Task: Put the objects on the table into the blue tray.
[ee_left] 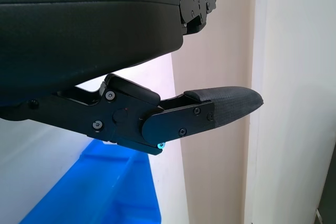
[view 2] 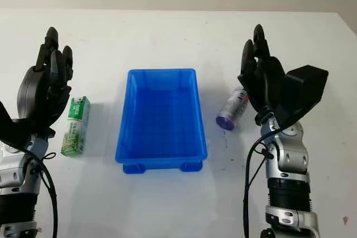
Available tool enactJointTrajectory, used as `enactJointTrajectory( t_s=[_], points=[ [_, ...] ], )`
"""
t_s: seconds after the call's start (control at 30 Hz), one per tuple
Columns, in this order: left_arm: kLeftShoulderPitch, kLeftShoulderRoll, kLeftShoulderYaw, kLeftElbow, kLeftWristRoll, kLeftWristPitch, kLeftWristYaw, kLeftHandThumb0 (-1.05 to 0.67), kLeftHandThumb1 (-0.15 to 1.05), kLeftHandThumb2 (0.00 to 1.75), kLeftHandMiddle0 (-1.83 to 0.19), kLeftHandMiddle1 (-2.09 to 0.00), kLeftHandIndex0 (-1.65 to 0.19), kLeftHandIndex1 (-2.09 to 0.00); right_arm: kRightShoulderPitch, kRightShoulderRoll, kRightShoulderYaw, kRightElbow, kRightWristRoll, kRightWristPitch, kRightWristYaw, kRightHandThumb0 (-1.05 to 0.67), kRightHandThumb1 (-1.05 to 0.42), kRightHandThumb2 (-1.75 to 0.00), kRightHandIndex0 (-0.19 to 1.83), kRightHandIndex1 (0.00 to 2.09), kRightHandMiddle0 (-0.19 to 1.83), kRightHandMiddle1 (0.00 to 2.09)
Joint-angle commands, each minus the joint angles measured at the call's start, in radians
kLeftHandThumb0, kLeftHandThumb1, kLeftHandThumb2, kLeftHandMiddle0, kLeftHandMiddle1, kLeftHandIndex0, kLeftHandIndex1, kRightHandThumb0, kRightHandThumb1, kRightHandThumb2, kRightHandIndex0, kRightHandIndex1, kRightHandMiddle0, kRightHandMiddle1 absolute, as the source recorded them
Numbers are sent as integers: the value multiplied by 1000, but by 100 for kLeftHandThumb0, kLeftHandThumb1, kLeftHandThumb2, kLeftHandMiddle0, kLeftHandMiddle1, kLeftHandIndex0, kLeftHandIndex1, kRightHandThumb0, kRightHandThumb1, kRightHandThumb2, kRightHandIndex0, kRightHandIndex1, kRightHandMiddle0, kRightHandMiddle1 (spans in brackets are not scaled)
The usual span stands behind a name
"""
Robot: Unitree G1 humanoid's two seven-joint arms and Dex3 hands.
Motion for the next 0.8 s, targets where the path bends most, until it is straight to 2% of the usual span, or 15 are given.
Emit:
enactJointTrajectory(
  t_s=[0.0,0.23,0.33,0.4,0.53,0.63,0.7,0.77],
  points=[
    [3,-1,3,-25,-3,2,0,-75,105,62,18,-5,19,0,7,-6,-4,-28,5,-3,3,-72,-105,-72,-19,0,-19,0],
    [-18,-11,-12,0,6,2,2,-74,105,63,18,-4,19,-1,-7,-43,-2,-3,-6,16,33,-72,-105,-72,-19,0,-19,0],
    [-19,-13,-11,6,7,-2,4,-74,105,64,19,-4,19,0,-26,-75,-12,-4,-1,27,58,-72,-105,-68,-19,0,-19,0],
    [-18,-11,-9,7,5,-5,3,-74,105,64,19,-3,19,0,-47,-106,-21,-4,2,27,81,-70,-105,-59,-19,0,-19,0],
    [-11,-1,-2,1,3,0,-1,-76,105,63,19,-2,19,0,-101,-220,-17,3,-40,-39,159,-66,-105,-34,-12,5,-13,5],
    [-6,1,3,-5,-1,0,-6,-76,105,63,19,-1,19,0,-170,-333,23,14,-141,-73,192,-64,-103,-13,16,19,10,19],
    [-4,-2,4,-8,-4,-1,-8,-75,105,62,18,-2,19,0,-216,-397,52,8,-200,-57,215,-59,-89,-5,34,31,20,41],
    [-3,-2,3,-10,-2,2,-6,-75,105,62,18,-3,19,0,-243,-454,83,11,-248,-79,259,-56,-83,-4,36,34,21,47]
  ],
)
